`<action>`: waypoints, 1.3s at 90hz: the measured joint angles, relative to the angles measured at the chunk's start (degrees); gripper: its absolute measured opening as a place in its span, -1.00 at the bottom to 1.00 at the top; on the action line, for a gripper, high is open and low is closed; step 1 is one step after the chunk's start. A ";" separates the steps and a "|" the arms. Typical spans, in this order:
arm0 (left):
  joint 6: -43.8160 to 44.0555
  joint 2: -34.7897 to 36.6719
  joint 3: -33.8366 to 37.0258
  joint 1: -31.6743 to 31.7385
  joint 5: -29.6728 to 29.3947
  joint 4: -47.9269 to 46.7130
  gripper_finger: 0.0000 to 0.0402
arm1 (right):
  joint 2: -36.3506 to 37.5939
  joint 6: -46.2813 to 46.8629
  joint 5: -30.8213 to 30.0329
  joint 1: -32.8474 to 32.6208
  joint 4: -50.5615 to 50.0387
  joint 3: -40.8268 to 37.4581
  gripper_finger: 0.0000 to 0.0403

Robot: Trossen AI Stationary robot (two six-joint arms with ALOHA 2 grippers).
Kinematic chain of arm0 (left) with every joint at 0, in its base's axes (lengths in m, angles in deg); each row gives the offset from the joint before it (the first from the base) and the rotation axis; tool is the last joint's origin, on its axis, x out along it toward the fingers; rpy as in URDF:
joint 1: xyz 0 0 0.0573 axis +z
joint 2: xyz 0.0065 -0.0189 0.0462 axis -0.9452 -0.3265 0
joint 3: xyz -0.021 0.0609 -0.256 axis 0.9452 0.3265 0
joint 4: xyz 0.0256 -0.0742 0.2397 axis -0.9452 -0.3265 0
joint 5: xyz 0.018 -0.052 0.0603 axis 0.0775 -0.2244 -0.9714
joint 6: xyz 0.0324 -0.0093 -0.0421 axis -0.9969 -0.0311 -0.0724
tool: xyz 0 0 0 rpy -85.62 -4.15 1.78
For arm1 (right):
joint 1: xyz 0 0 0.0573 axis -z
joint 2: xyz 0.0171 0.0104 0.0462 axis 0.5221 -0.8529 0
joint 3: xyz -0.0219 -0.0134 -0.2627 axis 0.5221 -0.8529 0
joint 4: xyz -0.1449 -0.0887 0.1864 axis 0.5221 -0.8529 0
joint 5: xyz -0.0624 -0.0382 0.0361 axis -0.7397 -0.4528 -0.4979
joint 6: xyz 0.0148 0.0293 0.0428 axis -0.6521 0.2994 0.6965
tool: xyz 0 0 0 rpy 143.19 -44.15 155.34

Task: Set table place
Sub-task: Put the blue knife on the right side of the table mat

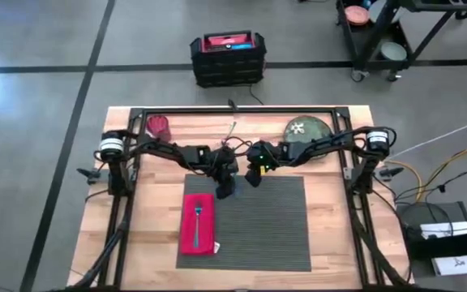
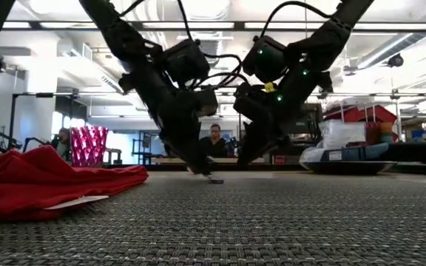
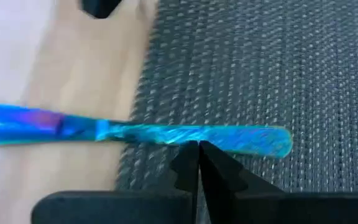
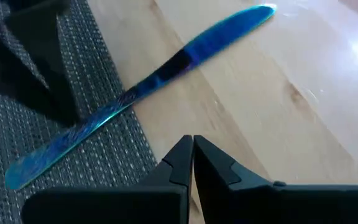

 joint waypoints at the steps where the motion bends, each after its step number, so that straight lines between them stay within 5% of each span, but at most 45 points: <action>1: -0.01 0.40 -0.11 0.00 -0.25 0.07 -1.00 | 0.00 0.00 0.00 0.01 0.01 0.00 -1.00; 22: -4.87 3.55 1.07 3.89 -14.04 2.25 -1.00 | -0.17 7.13 0.37 0.94 3.72 0.07 -1.00; 54: -4.06 -0.47 7.28 8.02 -12.72 14.70 -1.00 | -4.33 17.47 4.90 4.31 10.55 0.07 -1.00; 117: -4.01 -4.32 9.12 8.81 -10.03 21.63 -1.00 | -4.85 21.54 5.92 4.57 13.58 0.07 -1.00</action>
